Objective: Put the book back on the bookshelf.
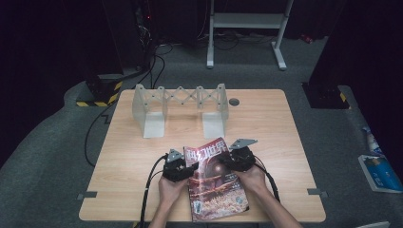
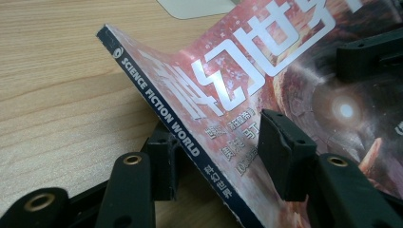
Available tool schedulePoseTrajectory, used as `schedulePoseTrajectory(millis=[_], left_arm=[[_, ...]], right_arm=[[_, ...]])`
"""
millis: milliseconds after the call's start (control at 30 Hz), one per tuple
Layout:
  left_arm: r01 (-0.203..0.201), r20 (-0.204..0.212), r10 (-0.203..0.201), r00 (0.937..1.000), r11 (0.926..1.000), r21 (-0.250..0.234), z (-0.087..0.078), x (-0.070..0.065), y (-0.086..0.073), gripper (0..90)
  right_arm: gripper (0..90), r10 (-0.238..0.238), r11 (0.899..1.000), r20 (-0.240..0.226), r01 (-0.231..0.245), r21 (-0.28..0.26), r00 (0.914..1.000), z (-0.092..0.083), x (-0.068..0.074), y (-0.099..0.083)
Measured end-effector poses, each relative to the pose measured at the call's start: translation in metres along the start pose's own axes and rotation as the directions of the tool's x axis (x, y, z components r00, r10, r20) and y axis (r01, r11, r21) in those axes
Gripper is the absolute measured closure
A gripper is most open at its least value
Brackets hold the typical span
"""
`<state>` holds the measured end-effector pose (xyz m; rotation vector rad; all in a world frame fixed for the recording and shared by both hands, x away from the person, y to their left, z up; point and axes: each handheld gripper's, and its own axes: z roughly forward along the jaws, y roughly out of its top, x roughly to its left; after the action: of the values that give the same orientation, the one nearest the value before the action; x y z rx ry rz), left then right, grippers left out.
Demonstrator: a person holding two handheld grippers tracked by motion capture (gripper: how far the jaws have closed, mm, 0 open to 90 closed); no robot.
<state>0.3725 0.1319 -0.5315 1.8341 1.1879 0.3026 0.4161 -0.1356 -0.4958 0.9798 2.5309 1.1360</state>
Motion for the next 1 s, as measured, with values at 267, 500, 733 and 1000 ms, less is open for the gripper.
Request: schedulePoseTrajectory(millis=[267,500,733,1000], left_arm=[[-0.001,-0.001,0.001,1.0000,1.0000,-0.003,0.000,0.000,0.000,51.8],[0.000,-0.003,0.000,1.0000,1.0000,-0.008,0.000,0.000,0.000,50.8],[0.000,-0.004,0.000,1.0000,1.0000,-0.005,0.000,0.000,0.000,50.3],[-0.001,0.005,0.001,1.0000,1.0000,0.001,0.001,0.001,0.002,50.1]], right_arm=[[57.3,0.053,0.999,0.037,-0.053,-0.012,0.9979,-0.011,-0.013,-0.009],[57.8,0.112,0.993,0.076,-0.110,-0.036,0.9908,-0.022,-0.026,-0.019],[62.4,0.150,0.989,0.133,-0.150,-0.009,0.9797,-0.022,-0.036,-0.029],[70.5,0.135,0.989,0.102,-0.140,0.041,0.9856,-0.010,-0.032,-0.032]])
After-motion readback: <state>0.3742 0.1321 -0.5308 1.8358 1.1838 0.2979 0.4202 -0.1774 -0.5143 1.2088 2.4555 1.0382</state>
